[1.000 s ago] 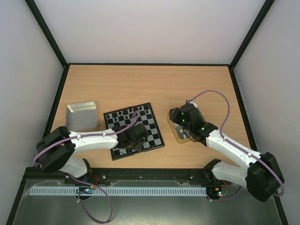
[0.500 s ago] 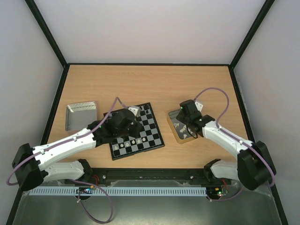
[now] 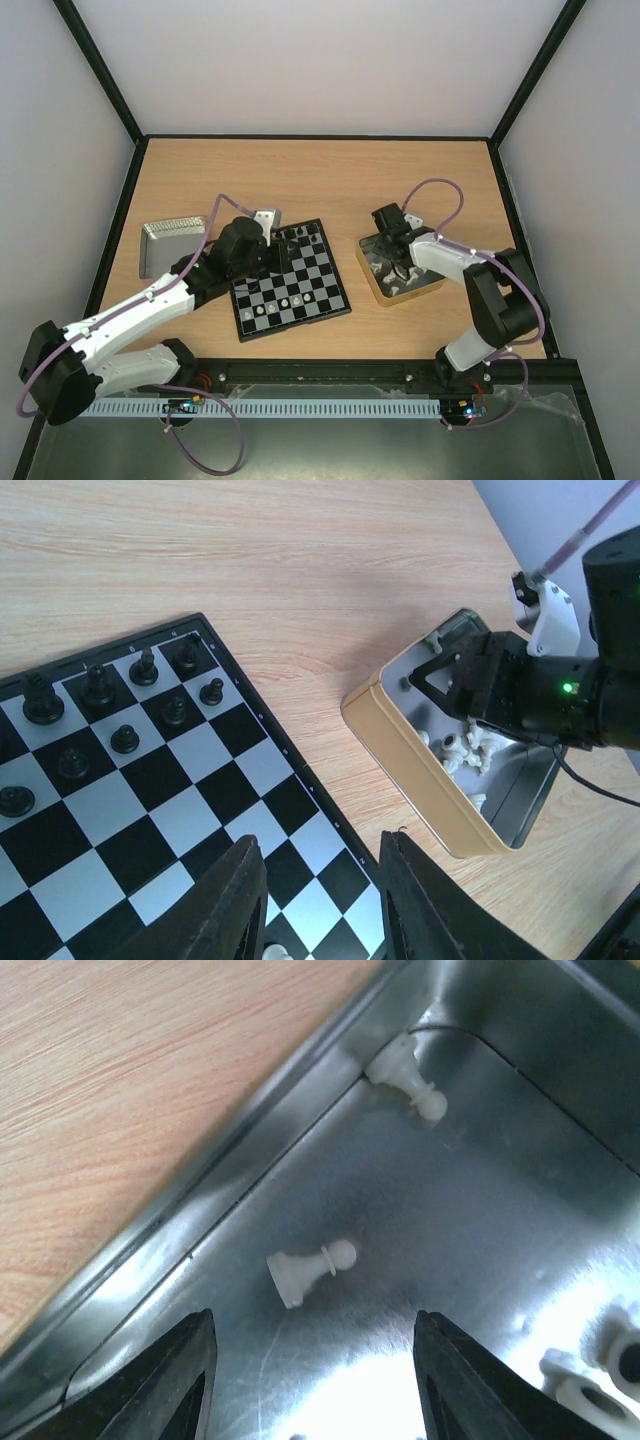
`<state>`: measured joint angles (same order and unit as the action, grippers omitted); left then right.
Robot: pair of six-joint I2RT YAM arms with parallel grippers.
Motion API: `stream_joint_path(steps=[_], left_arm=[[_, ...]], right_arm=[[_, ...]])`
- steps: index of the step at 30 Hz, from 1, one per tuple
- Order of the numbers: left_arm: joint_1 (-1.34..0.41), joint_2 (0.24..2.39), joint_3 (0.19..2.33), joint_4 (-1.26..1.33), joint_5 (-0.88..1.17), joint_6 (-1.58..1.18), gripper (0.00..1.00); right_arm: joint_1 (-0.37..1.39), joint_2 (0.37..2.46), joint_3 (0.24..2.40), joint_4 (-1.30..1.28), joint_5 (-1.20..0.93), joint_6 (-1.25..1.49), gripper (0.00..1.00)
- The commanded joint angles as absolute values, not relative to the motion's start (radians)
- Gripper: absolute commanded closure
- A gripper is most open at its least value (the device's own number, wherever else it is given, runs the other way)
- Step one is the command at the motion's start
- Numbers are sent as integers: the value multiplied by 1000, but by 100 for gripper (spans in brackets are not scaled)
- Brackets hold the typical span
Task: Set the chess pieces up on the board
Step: Pick up the chess piece from the storage box.
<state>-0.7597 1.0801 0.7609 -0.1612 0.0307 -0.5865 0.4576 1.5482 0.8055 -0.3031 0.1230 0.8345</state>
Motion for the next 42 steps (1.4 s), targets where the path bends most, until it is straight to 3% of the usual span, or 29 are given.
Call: stream_joint_path(steps=[1, 15, 25, 39, 42], left_arm=[[-736, 1070, 744, -122, 76, -561, 66], [-700, 1071, 717, -112, 114, -540, 66], [-698, 1080, 711, -106, 123, -540, 66], [-696, 1078, 704, -104, 125, -544, 67], [-696, 1080, 702, -102, 127, -545, 67]], right_arm=[[453, 1609, 874, -303, 218, 833, 47], [450, 1723, 893, -320, 291, 831, 47], [449, 1655, 825, -352, 255, 835, 61], [449, 1543, 783, -392, 260, 909, 62], [449, 1537, 775, -371, 243, 905, 67]])
